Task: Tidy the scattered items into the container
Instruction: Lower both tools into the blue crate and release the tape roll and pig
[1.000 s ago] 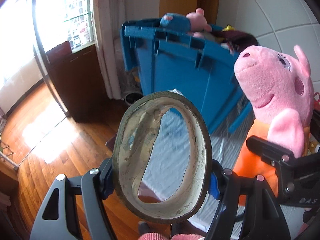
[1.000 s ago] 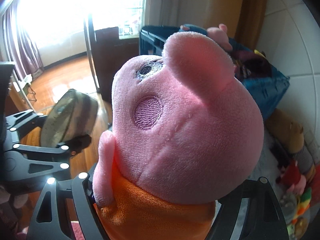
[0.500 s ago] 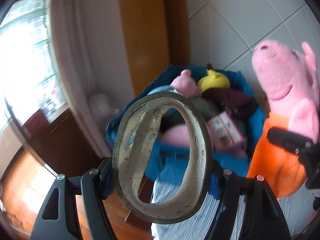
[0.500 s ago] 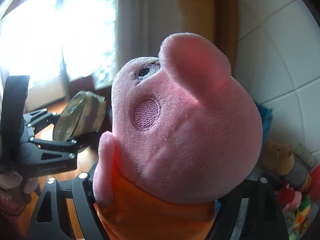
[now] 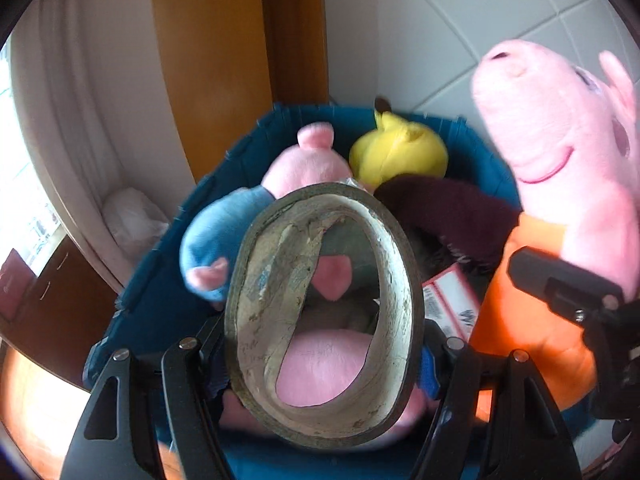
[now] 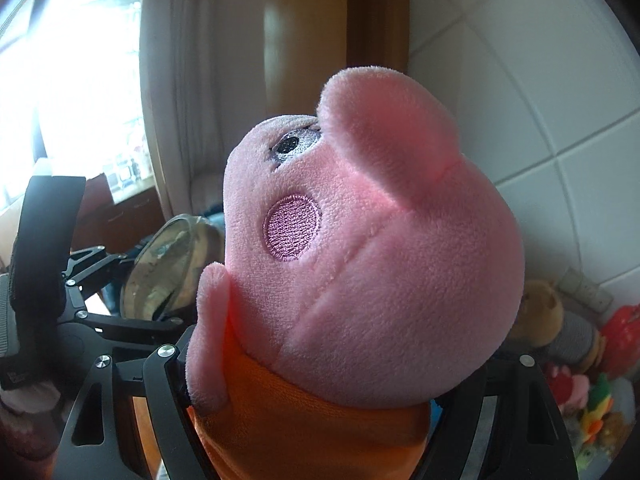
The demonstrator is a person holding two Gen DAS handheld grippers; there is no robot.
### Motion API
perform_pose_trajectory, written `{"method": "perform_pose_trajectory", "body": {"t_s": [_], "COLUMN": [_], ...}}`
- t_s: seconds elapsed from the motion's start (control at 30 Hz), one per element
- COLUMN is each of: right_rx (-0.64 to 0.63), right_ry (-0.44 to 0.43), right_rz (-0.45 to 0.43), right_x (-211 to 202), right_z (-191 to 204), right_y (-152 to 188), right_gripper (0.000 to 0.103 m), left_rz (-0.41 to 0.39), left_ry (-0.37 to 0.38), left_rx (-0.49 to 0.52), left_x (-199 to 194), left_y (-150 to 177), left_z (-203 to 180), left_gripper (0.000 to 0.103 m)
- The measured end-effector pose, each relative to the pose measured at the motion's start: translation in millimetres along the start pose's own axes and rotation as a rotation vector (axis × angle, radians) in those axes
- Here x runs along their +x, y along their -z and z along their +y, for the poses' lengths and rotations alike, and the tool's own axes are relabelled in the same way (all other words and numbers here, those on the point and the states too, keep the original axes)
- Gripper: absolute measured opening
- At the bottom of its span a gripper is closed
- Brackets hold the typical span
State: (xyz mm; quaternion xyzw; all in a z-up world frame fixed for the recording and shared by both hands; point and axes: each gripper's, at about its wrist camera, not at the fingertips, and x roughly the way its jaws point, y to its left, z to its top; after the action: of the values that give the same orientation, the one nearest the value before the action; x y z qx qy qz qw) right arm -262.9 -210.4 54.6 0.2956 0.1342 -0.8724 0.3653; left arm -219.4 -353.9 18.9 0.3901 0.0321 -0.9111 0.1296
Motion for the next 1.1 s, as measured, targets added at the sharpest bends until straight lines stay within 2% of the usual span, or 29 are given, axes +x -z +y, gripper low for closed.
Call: {"method": "perform_pose_trajectory", "body": {"t_s": [0.1, 0.17, 0.2, 0.27, 0.33, 0.43, 0.47, 0.63, 0.9, 1.1], "right_rx": [0.006, 0.032, 0.037, 0.028, 0.016, 0.007, 0.005, 0.000, -0.023, -0.014], "right_ry": [0.004, -0.037, -0.055, -0.026, 0.016, 0.022, 0.030, 0.061, 0.110, 0.135], "right_rz": [0.089, 0.160, 0.160, 0.180, 0.210, 0.218, 0.215, 0.171, 0.106, 0.057], "right_x": [39.4, 55.3, 57.8, 65.2, 73.4, 72.8, 62.2, 62.4, 24.6, -7.9], "right_z": [-7.2, -11.6, -12.7, -12.9, -12.1, -11.7, -17.4, -19.3, 1.9, 12.6], "right_y": [1.6, 0.4, -1.4, -3.6, -4.6, -3.2, 1.4, -1.3, -2.5, 11.1], "right_gripper": [0.082, 0.082, 0.082, 0.082, 0.083, 0.086, 0.089, 0.102, 0.103, 0.103], "left_rz": [0.059, 0.098, 0.110, 0.136, 0.131, 0.101, 0.089, 0.066, 0.012, -0.019], "left_ry": [0.006, 0.005, -0.001, 0.014, 0.016, -0.003, -0.011, -0.004, -0.015, -0.018], "left_rx": [-0.009, -0.019, -0.024, -0.047, -0.051, -0.038, -0.034, -0.042, -0.071, -0.092], "left_x": [27.7, 42.9, 47.4, 51.6, 49.9, 43.1, 40.6, 28.2, -6.4, -33.4], "left_y": [-0.9, -0.3, 0.0, -2.1, -1.8, 0.3, 0.7, 3.3, 13.2, 33.6], "left_z": [2.9, 5.0, 6.0, 10.0, 12.1, 10.7, 10.4, 12.6, 20.0, 18.9], "left_gripper": [0.070, 0.071, 0.071, 0.071, 0.076, 0.087, 0.087, 0.088, 0.088, 0.088]}}
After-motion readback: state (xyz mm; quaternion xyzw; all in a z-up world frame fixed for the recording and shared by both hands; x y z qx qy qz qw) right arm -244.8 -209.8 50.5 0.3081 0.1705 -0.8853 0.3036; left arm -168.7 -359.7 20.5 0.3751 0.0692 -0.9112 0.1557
